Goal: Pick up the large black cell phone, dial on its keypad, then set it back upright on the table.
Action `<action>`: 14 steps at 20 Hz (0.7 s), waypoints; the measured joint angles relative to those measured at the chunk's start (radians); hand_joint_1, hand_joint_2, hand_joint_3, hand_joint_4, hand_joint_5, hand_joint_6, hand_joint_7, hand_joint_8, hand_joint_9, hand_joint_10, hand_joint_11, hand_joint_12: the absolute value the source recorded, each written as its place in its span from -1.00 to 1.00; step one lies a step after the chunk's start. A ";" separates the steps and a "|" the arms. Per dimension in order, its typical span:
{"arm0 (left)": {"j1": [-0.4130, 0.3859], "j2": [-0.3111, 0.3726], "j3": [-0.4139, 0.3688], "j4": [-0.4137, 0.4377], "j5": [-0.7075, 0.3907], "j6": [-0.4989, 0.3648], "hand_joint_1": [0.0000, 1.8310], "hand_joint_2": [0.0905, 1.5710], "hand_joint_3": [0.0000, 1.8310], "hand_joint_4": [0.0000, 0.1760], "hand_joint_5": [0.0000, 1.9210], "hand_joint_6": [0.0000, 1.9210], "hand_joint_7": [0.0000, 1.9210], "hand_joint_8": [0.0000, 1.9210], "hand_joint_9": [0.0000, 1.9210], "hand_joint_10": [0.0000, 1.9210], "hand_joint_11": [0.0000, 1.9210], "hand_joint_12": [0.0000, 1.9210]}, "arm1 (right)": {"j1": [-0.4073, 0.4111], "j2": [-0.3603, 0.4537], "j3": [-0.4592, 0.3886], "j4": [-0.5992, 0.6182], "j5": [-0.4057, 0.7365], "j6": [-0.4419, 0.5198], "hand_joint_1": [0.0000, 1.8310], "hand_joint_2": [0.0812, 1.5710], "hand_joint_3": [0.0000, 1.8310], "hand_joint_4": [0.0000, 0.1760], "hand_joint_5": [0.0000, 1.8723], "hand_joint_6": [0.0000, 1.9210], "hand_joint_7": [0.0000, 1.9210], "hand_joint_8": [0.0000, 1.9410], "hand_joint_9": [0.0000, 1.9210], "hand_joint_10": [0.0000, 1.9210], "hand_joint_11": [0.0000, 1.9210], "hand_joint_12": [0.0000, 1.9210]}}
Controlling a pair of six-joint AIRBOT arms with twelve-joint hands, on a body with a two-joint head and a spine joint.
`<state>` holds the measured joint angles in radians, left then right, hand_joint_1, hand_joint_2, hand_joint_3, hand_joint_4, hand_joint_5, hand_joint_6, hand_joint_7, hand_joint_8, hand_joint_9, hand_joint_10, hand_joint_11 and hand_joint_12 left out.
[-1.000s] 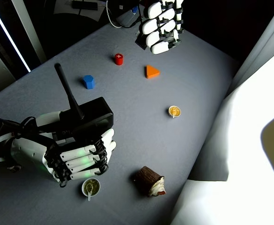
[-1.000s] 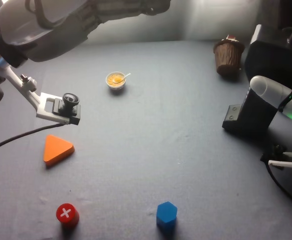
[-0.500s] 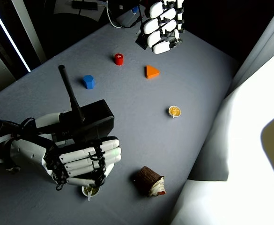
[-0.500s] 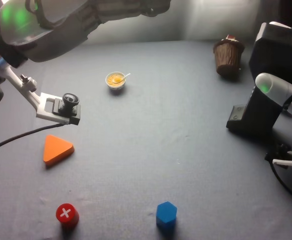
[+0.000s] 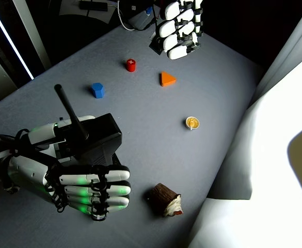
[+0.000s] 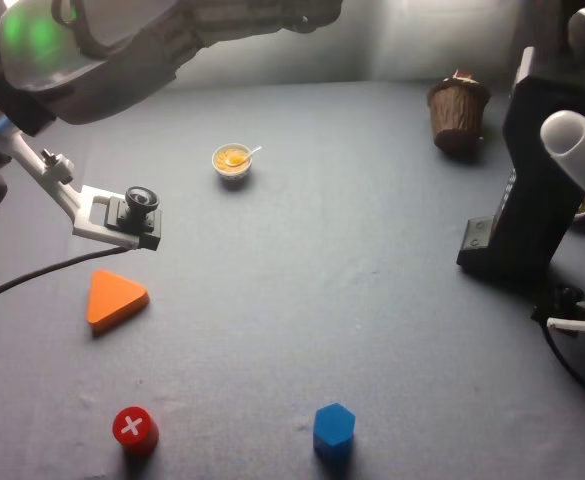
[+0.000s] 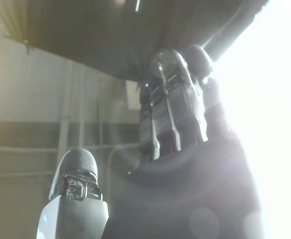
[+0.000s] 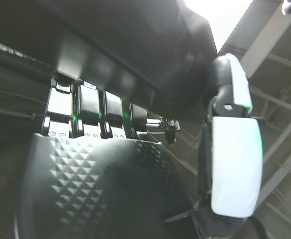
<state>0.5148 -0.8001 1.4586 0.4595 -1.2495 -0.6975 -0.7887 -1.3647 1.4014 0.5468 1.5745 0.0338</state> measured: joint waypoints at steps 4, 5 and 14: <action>0.000 0.000 0.000 0.000 0.000 0.000 -1.00 0.50 -1.00 -0.97 -0.66 -0.99 -0.51 -1.00 -0.56 -1.00 -1.00 -0.05 | 0.000 0.000 0.000 0.000 0.000 0.003 -0.71 0.09 -1.00 -0.68 -1.00 -1.00 -1.00 -1.00 -1.00 -1.00 -1.00 -0.99; 0.000 0.000 0.000 0.000 0.000 0.000 -1.00 0.51 -1.00 -0.94 -0.66 -1.00 -0.51 -1.00 -0.56 -1.00 -1.00 -0.06 | 0.000 0.000 0.000 0.000 0.000 0.003 -0.75 0.06 -1.00 -0.62 -1.00 -1.00 -1.00 -1.00 -1.00 -1.00 -1.00 -1.00; 0.000 0.000 0.000 -0.002 0.001 0.000 -1.00 0.50 -1.00 -0.91 -0.67 -1.00 -0.51 -1.00 -0.53 -1.00 -1.00 0.05 | -0.038 0.042 -0.042 -0.035 0.025 0.008 -1.00 0.09 -1.00 -0.38 -1.00 -1.00 -1.00 -1.00 -1.00 -1.00 -1.00 -1.00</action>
<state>0.5148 -0.7998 1.4586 0.4580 -1.2488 -0.6979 -0.8265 -1.3224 1.3598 0.5114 1.5993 0.0414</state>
